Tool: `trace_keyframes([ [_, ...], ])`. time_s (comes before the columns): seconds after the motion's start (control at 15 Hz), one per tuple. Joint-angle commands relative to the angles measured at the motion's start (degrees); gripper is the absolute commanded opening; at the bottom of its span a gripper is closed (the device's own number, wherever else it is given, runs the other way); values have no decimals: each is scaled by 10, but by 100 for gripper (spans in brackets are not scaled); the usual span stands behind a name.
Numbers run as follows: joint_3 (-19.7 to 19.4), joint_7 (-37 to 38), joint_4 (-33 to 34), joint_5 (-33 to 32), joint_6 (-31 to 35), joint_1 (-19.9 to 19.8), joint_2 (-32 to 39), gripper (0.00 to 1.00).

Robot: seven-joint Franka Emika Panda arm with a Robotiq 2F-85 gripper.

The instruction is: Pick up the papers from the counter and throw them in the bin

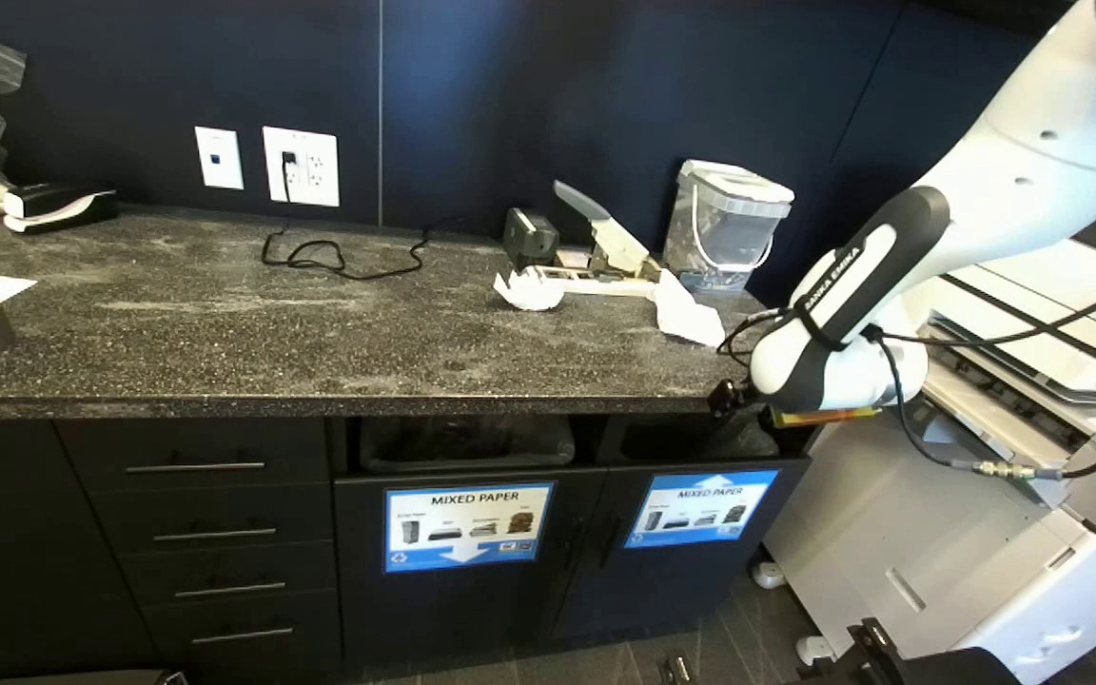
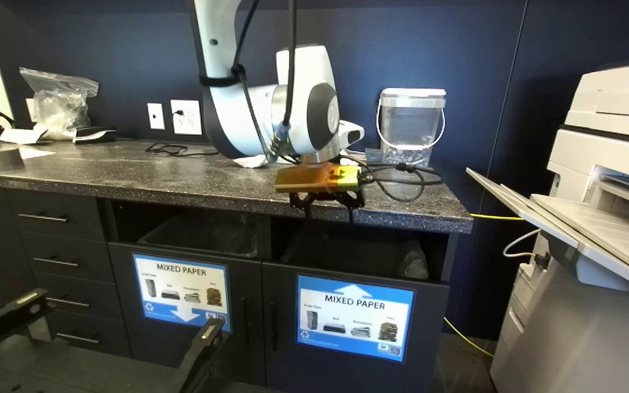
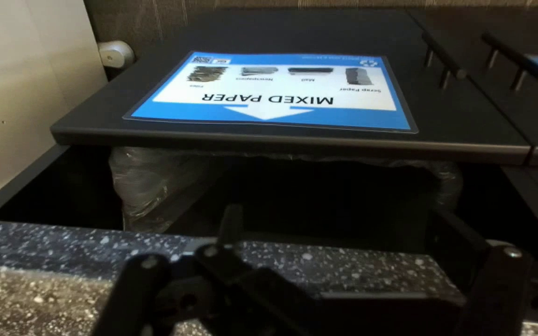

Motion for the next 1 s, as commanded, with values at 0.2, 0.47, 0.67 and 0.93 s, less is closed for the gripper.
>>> trace_keyframes([
  [0.2,96,-121,90,75,-296,-11,-110,100],
  [0.47,132,-165,232,139,-374,13,-71,100],
  [0.67,147,-174,320,162,-362,30,-23,100],
  [0.93,169,-176,423,186,-350,43,55,100],
])
